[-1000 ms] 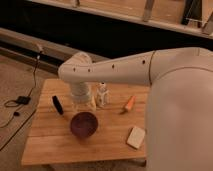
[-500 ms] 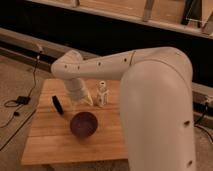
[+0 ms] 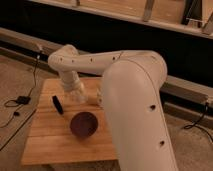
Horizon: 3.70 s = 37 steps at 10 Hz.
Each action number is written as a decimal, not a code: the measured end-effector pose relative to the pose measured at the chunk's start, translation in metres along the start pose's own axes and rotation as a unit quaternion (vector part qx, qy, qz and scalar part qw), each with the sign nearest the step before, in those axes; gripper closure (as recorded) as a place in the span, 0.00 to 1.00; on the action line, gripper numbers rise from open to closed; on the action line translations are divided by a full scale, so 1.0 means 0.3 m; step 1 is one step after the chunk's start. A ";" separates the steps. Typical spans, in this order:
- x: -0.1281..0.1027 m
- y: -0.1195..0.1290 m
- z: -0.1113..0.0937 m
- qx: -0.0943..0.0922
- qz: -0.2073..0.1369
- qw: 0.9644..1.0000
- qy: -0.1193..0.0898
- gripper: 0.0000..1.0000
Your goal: Place the ceramic cup over the eraser
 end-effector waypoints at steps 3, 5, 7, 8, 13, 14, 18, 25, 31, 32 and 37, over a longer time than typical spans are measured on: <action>-0.087 -0.063 0.004 -0.019 -0.016 1.000 -0.020 0.35; -0.116 -0.097 0.027 -0.026 -0.025 0.999 -0.020 0.35; -0.146 -0.111 0.059 -0.036 -0.034 0.999 -0.018 0.35; -0.158 -0.106 0.071 -0.040 -0.039 0.998 -0.016 0.35; -0.223 -0.074 0.112 -0.036 -0.078 0.996 -0.008 0.35; -0.229 -0.083 0.110 -0.026 -0.084 0.996 -0.007 0.35; -0.268 -0.079 0.098 0.010 -0.116 0.993 -0.004 0.35; -0.326 -0.149 0.108 0.032 -0.122 0.992 -0.007 0.35; -0.337 -0.132 0.126 0.007 -0.118 0.993 0.001 0.35; -0.334 -0.125 0.133 0.002 -0.120 0.993 0.004 0.35; -0.345 -0.110 0.146 -0.002 -0.147 0.989 0.001 0.35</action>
